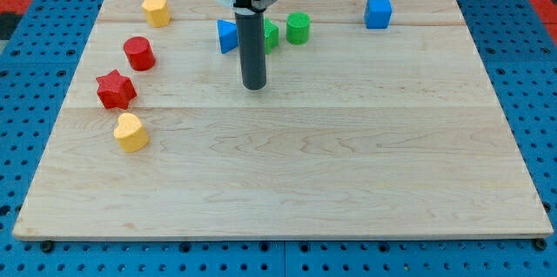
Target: Push the green circle into the green star
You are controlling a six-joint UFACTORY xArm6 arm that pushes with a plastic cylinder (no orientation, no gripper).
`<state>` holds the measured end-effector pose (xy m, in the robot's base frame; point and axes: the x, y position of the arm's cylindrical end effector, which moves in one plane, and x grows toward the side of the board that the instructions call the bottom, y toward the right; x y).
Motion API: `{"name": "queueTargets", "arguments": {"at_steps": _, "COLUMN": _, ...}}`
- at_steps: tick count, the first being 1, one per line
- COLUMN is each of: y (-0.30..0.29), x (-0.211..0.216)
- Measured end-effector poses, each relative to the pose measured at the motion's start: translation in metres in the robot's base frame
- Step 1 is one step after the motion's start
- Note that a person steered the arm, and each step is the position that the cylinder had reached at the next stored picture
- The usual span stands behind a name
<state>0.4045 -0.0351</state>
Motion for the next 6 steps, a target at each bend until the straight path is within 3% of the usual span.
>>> {"name": "queueTargets", "arguments": {"at_steps": 1, "y": 0.003, "x": 0.0}}
{"name": "queueTargets", "arguments": {"at_steps": 3, "y": 0.006, "x": 0.073}}
{"name": "queueTargets", "arguments": {"at_steps": 4, "y": 0.022, "x": 0.055}}
{"name": "queueTargets", "arguments": {"at_steps": 5, "y": 0.033, "x": -0.024}}
{"name": "queueTargets", "arguments": {"at_steps": 6, "y": 0.07, "x": -0.058}}
